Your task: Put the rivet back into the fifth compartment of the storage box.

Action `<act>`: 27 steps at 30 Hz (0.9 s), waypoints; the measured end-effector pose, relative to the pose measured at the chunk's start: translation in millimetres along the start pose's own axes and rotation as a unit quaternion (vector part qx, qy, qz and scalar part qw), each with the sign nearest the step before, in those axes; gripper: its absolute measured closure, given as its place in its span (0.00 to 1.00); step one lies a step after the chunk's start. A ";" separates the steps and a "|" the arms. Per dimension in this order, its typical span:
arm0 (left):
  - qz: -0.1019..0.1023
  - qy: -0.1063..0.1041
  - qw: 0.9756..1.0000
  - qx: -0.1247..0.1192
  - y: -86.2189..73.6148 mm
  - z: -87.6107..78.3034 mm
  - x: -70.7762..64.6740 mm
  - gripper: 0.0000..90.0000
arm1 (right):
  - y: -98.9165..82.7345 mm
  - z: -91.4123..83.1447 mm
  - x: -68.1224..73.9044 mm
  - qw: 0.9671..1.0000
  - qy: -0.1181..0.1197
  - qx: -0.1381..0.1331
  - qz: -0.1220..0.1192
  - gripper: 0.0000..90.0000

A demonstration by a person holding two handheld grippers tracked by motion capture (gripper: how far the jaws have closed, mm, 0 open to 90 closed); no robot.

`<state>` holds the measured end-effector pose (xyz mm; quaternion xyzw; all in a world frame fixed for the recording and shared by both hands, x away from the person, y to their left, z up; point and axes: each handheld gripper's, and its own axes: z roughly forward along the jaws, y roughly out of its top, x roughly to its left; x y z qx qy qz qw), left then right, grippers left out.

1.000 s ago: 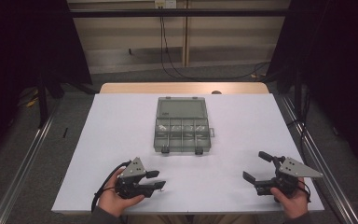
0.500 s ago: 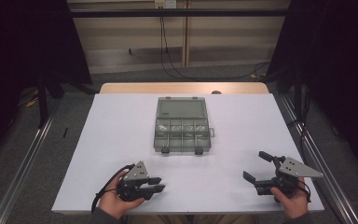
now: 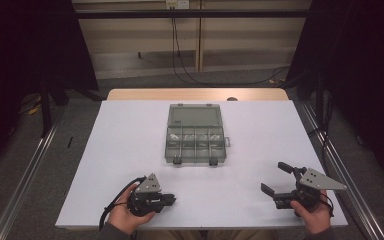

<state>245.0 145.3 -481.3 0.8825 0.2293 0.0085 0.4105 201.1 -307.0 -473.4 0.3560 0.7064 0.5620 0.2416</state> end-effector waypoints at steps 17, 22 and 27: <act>-0.031 0.033 0.998 -0.047 17.7 -8.8 15.6 0.93 | -0.7 0.0 -0.2 1.000 -0.001 0.002 0.002 0.03; -0.039 0.036 0.997 -0.058 22.2 -8.7 21.1 0.93 | -1.0 -0.1 -0.5 1.000 -0.002 0.002 0.002 0.03; -0.052 0.050 0.995 -0.074 29.8 -8.6 29.0 0.93 | -0.8 0.2 -1.3 1.000 -0.003 0.000 0.003 0.03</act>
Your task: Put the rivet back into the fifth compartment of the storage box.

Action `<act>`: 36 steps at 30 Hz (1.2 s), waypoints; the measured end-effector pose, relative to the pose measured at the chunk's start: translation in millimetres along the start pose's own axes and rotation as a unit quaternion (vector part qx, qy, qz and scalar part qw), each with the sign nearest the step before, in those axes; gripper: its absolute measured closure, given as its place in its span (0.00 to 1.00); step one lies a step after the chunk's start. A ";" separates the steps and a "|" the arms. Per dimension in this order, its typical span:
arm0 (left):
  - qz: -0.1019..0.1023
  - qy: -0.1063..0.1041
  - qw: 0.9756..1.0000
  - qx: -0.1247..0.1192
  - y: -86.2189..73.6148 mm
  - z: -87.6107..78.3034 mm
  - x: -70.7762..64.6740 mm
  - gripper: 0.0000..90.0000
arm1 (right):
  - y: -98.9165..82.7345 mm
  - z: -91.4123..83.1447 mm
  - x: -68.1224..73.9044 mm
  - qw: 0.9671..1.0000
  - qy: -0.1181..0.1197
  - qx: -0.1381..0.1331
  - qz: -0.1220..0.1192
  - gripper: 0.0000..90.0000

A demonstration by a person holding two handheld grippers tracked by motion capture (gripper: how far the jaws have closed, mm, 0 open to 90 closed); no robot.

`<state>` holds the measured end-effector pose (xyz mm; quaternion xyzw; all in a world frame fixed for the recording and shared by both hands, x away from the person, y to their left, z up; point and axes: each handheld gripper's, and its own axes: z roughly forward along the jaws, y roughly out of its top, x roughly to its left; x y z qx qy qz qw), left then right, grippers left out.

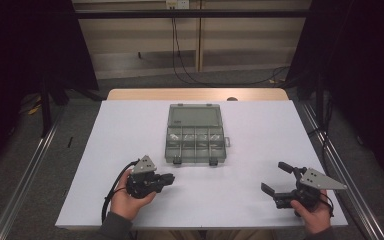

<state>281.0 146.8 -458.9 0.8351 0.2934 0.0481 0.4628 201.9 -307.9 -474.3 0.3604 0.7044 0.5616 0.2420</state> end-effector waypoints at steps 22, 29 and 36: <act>-0.033 0.071 0.996 -0.048 38.9 24.2 34.1 0.93 | -1.1 0.8 -1.3 1.000 0.000 0.001 0.002 0.03; -0.036 0.091 0.994 -0.047 40.9 29.2 41.7 0.93 | -1.9 -0.8 -1.0 1.000 0.001 0.002 0.004 0.03; -0.039 0.096 0.994 -0.048 39.8 32.5 45.8 0.92 | -2.0 -1.6 -0.9 1.000 0.001 0.002 0.004 0.03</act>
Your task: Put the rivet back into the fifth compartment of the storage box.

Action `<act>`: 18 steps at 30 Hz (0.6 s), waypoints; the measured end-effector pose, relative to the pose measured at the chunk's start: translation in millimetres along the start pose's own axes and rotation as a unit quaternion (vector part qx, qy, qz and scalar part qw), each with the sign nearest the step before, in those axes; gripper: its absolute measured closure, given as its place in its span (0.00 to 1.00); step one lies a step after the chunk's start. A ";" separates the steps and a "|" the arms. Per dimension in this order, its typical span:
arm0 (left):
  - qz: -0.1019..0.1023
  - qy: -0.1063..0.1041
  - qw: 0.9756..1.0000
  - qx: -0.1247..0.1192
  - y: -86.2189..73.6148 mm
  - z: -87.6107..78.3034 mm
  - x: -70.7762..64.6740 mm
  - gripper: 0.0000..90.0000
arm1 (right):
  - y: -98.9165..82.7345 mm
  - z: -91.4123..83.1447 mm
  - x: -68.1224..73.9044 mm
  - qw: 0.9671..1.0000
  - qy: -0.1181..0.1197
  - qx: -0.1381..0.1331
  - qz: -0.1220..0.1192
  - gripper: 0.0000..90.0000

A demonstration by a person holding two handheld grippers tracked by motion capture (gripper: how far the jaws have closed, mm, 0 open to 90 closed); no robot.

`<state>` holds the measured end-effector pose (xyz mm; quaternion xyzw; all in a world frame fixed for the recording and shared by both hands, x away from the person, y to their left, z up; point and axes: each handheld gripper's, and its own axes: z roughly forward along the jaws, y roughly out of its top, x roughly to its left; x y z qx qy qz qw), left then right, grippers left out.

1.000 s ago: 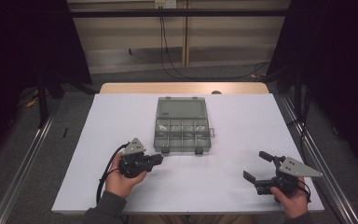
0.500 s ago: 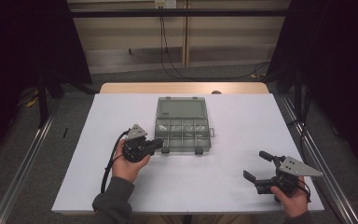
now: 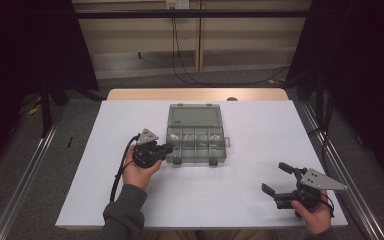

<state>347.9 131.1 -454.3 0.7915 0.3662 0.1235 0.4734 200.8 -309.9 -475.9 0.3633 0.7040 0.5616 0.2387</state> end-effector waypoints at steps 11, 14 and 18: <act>0.003 -0.002 1.000 -0.004 -1.4 0.2 0.1 0.78 | 0.2 -0.2 0.1 1.000 0.000 0.000 0.000 0.03; -0.002 -0.008 1.000 -0.007 -1.7 -3.5 -0.8 0.72 | 0.5 -0.5 0.0 1.000 -0.001 -0.001 0.001 0.03; 0.003 -0.013 1.000 -0.016 -3.6 -9.9 -2.9 0.61 | 0.3 0.0 0.0 1.000 0.000 0.000 -0.001 0.03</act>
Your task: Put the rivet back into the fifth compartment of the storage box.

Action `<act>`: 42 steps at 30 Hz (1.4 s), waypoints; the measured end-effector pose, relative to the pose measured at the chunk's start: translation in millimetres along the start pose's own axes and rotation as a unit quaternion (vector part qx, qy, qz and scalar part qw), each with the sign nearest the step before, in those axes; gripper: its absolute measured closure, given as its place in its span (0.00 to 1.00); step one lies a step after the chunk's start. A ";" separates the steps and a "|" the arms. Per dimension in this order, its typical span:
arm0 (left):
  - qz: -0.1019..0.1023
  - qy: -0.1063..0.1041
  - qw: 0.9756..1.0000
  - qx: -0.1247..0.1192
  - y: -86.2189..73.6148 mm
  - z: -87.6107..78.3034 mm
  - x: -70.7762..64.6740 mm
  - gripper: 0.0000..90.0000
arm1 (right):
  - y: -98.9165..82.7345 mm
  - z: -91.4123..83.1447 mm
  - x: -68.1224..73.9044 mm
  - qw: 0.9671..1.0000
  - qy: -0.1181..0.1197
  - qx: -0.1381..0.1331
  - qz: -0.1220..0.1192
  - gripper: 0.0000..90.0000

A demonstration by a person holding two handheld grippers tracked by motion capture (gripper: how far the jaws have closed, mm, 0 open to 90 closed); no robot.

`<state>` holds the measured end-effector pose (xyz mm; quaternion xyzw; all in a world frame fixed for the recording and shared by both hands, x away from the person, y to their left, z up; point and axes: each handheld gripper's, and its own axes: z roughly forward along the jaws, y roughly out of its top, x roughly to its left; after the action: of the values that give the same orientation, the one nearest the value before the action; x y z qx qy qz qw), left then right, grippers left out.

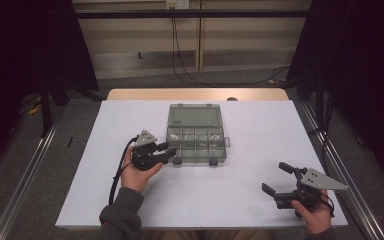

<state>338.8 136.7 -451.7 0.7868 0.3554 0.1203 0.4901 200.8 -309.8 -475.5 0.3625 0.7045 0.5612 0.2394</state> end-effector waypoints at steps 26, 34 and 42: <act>-0.001 0.004 0.998 -0.070 -46.5 -62.7 2.7 0.07 | 0.2 -1.0 0.3 1.000 -0.003 0.002 0.001 0.03; -0.004 0.015 0.996 -0.086 -56.9 -85.2 6.7 0.05 | 0.2 -0.9 0.1 1.000 -0.003 0.001 0.001 0.03; -0.005 0.023 0.995 -0.095 -62.3 -95.5 8.0 0.04 | 0.8 -0.2 0.1 1.000 -0.003 0.001 -0.001 0.03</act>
<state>265.8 224.3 -459.5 0.7319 0.3571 0.1694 0.5551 200.8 -309.7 -474.7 0.3633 0.7050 0.5591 0.2416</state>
